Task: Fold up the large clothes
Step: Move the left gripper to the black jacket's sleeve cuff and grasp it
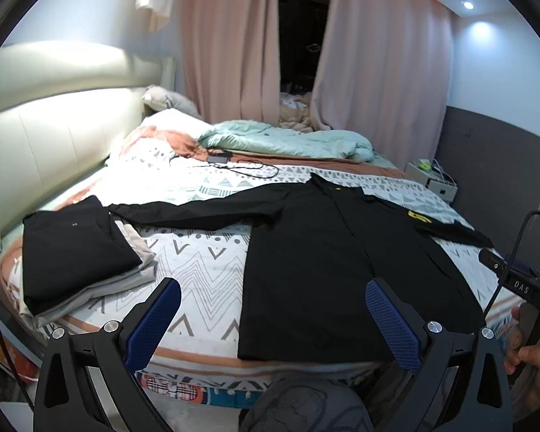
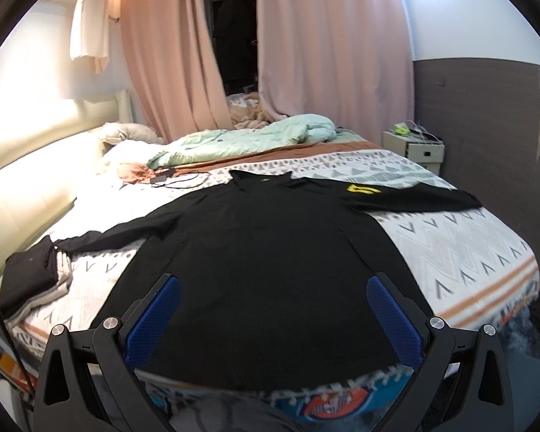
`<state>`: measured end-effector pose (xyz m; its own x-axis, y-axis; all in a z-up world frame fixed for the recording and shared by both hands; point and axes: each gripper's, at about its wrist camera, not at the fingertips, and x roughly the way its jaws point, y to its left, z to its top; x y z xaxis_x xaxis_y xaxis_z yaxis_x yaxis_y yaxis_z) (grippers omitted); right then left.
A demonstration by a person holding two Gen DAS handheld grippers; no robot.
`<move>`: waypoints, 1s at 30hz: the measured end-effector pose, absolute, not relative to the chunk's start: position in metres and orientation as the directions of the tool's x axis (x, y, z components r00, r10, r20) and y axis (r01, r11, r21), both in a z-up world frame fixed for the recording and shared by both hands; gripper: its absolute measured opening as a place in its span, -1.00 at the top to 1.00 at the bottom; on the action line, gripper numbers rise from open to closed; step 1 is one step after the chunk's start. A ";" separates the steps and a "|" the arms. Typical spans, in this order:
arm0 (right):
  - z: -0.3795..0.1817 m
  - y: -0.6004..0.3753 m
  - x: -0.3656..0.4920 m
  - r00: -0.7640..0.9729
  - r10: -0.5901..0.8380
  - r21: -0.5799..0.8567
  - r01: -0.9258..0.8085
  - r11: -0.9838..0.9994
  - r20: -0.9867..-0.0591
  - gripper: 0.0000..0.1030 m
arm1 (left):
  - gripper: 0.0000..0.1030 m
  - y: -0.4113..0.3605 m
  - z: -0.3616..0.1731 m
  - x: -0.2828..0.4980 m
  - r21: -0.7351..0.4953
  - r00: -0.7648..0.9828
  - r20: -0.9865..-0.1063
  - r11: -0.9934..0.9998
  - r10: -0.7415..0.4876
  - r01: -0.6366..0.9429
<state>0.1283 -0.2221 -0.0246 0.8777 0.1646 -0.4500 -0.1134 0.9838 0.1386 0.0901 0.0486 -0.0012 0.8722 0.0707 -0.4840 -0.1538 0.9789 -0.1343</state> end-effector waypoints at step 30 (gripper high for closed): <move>-0.008 -0.080 0.341 0.809 0.353 0.327 -0.212 0.921 -0.469 -1.00 | -0.99 0.182 0.006 0.226 -0.081 0.770 -0.563 0.907 0.301 -0.413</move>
